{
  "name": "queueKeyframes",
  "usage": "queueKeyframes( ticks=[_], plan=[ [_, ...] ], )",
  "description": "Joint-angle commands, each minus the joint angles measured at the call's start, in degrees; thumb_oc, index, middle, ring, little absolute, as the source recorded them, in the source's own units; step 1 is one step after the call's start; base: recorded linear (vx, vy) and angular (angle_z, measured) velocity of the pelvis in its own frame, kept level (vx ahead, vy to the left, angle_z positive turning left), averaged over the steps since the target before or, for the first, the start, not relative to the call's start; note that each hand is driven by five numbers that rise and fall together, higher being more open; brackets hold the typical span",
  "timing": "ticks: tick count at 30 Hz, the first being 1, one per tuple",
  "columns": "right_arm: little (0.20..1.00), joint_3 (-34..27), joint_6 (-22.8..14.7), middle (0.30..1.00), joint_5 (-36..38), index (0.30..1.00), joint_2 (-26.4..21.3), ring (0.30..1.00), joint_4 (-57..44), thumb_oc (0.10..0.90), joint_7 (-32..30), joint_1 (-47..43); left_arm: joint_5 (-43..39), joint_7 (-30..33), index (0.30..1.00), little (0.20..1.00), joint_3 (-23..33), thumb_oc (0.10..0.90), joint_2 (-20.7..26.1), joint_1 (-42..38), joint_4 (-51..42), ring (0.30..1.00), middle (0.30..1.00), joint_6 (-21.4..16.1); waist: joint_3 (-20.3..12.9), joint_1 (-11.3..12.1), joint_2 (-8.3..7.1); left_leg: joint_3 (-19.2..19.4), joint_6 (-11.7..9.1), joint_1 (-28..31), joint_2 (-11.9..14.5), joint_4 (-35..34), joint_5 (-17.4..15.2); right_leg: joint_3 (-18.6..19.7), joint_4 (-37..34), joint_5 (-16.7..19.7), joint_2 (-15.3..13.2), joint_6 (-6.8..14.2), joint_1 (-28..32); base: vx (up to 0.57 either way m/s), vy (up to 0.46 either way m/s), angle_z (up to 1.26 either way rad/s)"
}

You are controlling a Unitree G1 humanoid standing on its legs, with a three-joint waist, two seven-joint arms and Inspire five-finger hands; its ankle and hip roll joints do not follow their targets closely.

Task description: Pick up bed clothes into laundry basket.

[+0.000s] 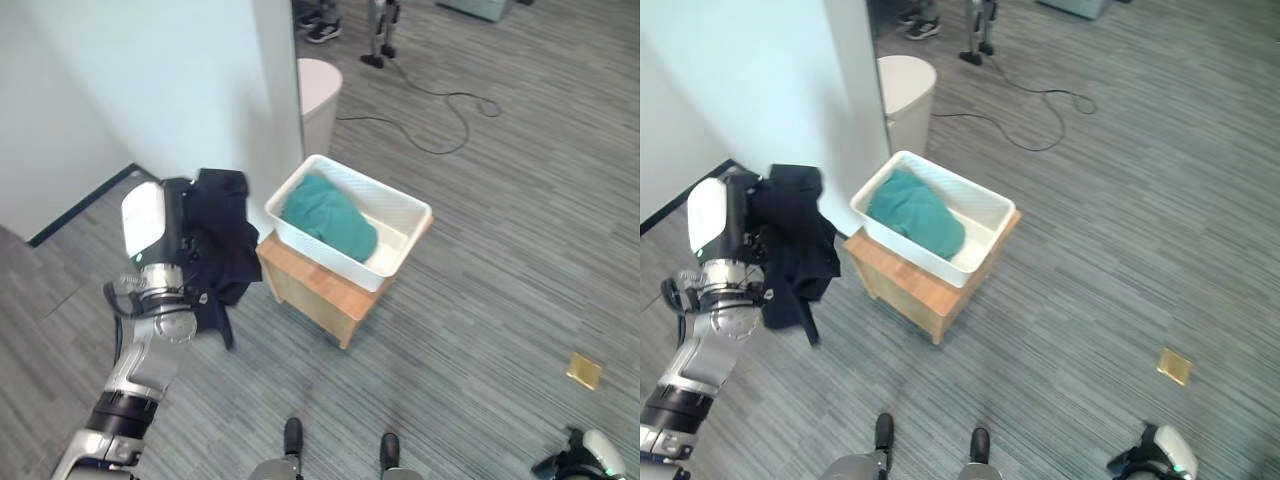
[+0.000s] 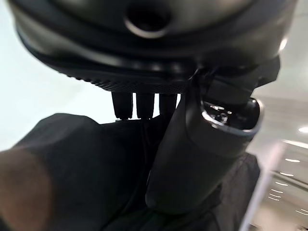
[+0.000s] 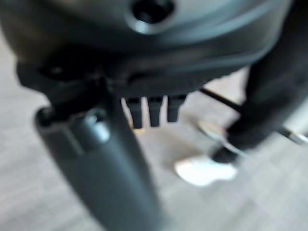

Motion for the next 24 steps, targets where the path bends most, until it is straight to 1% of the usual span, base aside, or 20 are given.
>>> queueKeyframes(
  ticks=[1,5,6,7,11,12,13,18,19,23,24],
  plan=[
    [0.900,3.8,-2.4,0.900,1.9,0.900,0.1,0.900,4.5,0.800,0.9,0.6,1.3,3.6,0.300,0.300,0.3,0.400,2.2,-16.4,0.6,0.300,0.300,-3.4,-4.4,0.1,-1.72,-2.5,-2.3,-0.6,1.4,0.1,-4.9,-2.9,0.3,0.5,-3.6,4.9,2.5,0.00,-0.025,-0.09],
    [0.900,3.8,-2.4,0.900,1.9,0.900,0.1,0.900,4.5,0.800,0.9,0.6,1.3,3.6,0.300,0.300,0.2,0.400,2.2,-16.5,0.7,0.300,0.300,-3.4,-4.3,0.1,-1.75,-2.5,-2.3,-0.6,1.4,0.1,-4.9,-2.9,0.3,0.5,-3.6,4.9,2.6,0.00,-0.003,-0.14],
    [0.900,5.1,-2.4,0.900,1.8,0.900,0.9,0.900,5.3,0.800,1.5,0.6,0.6,3.1,0.300,0.300,-1.2,0.400,1.5,-18.3,1.3,0.300,0.300,-3.5,-4.4,-0.3,-1.66,-2.5,-2.3,-0.5,1.5,0.1,-4.8,-2.8,0.3,0.5,-3.5,4.9,2.7,0.00,0.000,0.00],
    [0.900,6.5,-2.4,0.900,1.5,0.900,1.8,0.900,6.1,0.800,1.6,0.3,0.3,2.8,0.300,0.300,-4.4,0.400,0.8,-22.6,3.8,0.300,0.300,-3.5,-4.5,-0.7,-1.85,-2.3,-2.3,-0.4,1.6,0.1,-4.8,-2.9,0.3,0.5,-3.3,4.9,2.5,0.00,0.000,0.00],
    [0.900,6.5,-2.4,0.900,1.5,0.900,1.9,0.900,6.1,0.800,1.6,0.3,0.3,2.8,0.300,0.300,-4.5,0.400,0.8,-22.7,3.8,0.300,0.300,-3.5,-4.4,-0.6,-1.88,-2.3,-2.3,-0.4,1.6,0.1,-4.8,-2.9,0.3,0.5,-3.3,4.9,2.5,0.00,-0.003,0.01],
    [0.900,9.5,-2.4,0.900,1.5,0.900,2.2,0.900,6.0,0.800,1.8,-0.6,-0.8,3.1,0.300,0.300,-10.5,0.400,2.4,-35.5,13.8,0.300,0.300,-1.7,-5.2,-2.7,-1.54,-1.3,-2.4,-0.5,1.8,0.1,-4.9,-2.4,0.3,1.3,-3.1,5.4,1.5,0.03,0.008,0.04],
    [0.900,9.1,-2.4,0.900,1.6,0.900,2.7,0.900,6.1,0.800,1.8,-1.1,-1.3,3.7,0.300,0.300,-11.8,0.400,2.3,-37.5,15.7,0.300,0.300,-2.2,-4.8,-2.2,-1.97,-1.2,-2.4,-0.6,1.8,0.1,-4.9,-2.3,0.3,1.3,-3.1,5.4,1.3,0.02,0.008,0.10],
    [0.900,9.0,-2.4,0.900,1.5,0.900,2.8,0.900,6.1,0.800,1.8,-1.1,-1.3,3.7,0.300,0.300,-12.0,0.400,2.3,-37.7,15.8,0.300,0.300,-2.3,-4.7,-2.0,-2.04,-1.1,-2.4,-0.6,1.8,0.1,-4.9,-2.3,0.3,1.3,-3.1,5.4,1.3,0.01,0.009,-0.13],
    [0.900,11.7,-2.3,0.900,2.6,0.900,2.8,0.900,9.0,0.800,2.6,-3.0,-6.8,5.0,0.300,0.300,-19.8,0.400,4.9,-57.1,26.2,0.300,0.300,-2.0,-5.7,-3.9,-1.62,0.5,-2.5,-0.4,2.1,0.1,-4.9,-1.4,0.3,2.8,-2.9,6.0,0.2,0.06,0.047,0.00],
    [0.900,11.6,-2.3,0.900,2.6,0.900,3.0,0.900,9.1,0.800,2.6,-3.2,-7.0,5.1,0.300,0.300,-20.2,0.400,4.9,-57.6,26.6,0.300,0.300,-2.2,-5.5,-3.6,-1.84,0.6,-2.5,-0.3,2.1,0.1,-5.0,-1.3,0.3,2.8,-3.0,6.0,0.3,0.03,0.019,-0.17],
    [0.900,13.1,-2.5,0.900,5.0,0.900,1.4,0.900,11.5,0.800,4.0,-5.9,-9.2,4.2,0.300,0.300,-24.9,0.400,3.8,-66.8,31.6,0.300,0.300,-2.5,-6.5,-4.0,-1.14,1.1,-2.5,0.3,2.1,0.1,-5.5,-1.1,0.3,3.0,-2.8,6.3,0.4,0.03,0.032,-0.07]
  ],
)
